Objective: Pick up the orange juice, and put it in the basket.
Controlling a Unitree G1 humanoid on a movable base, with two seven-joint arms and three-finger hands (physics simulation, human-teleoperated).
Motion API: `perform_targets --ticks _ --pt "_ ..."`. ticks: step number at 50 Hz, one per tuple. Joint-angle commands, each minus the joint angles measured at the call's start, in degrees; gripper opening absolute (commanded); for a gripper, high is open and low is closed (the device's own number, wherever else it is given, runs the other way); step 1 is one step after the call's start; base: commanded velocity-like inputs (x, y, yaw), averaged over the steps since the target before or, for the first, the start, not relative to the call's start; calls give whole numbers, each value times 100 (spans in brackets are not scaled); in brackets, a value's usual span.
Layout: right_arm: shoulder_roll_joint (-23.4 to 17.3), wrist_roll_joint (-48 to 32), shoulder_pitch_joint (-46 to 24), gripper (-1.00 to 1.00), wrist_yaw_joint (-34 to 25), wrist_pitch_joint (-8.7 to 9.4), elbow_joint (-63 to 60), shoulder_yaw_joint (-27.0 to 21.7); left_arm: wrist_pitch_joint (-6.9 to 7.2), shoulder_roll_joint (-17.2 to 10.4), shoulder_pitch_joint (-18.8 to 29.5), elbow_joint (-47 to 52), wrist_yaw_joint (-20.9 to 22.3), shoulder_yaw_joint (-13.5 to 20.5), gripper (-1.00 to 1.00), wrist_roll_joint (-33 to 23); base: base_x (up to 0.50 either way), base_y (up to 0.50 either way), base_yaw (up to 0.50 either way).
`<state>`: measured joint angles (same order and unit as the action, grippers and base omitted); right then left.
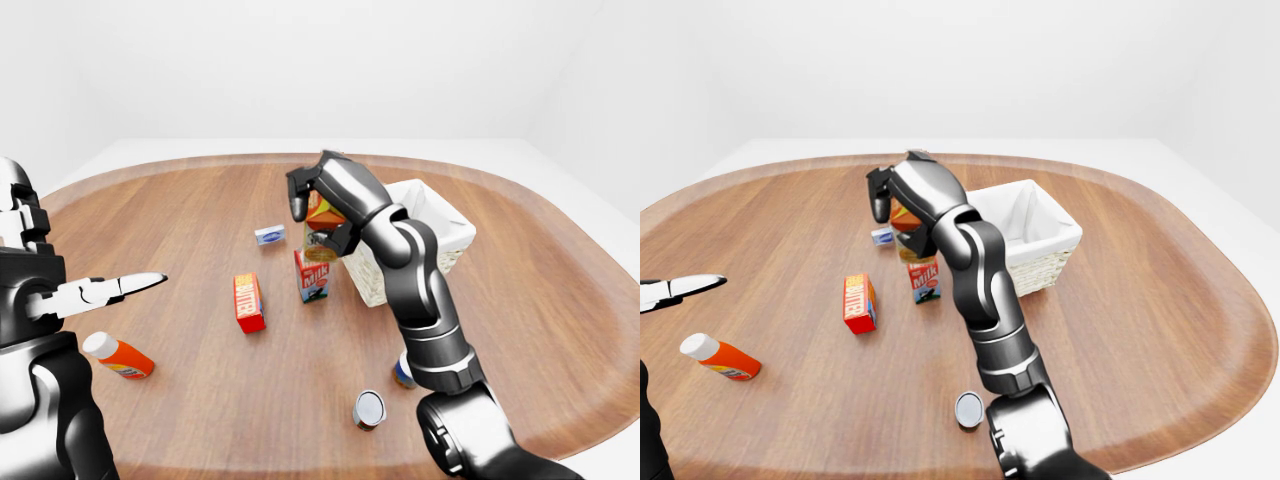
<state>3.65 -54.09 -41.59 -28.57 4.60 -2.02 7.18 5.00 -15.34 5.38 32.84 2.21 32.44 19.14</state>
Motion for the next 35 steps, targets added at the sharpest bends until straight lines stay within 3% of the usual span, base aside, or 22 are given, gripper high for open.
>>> perform_targets --ticks 1,27,35 --pt "-84 469 -785 -100 -9 40 143 -166 0 -3 6 -13 -1 -2 100 1 0 0 0" --pt "-658 1170 -3299 -100 186 40 1957 -509 0 -11 14 -8 -10 -6 100 4 0 0 0" --pt "-1001 1436 -4113 -100 540 40 3303 -654 0 -10 14 -7 -13 -5 100 3 0 0 0"
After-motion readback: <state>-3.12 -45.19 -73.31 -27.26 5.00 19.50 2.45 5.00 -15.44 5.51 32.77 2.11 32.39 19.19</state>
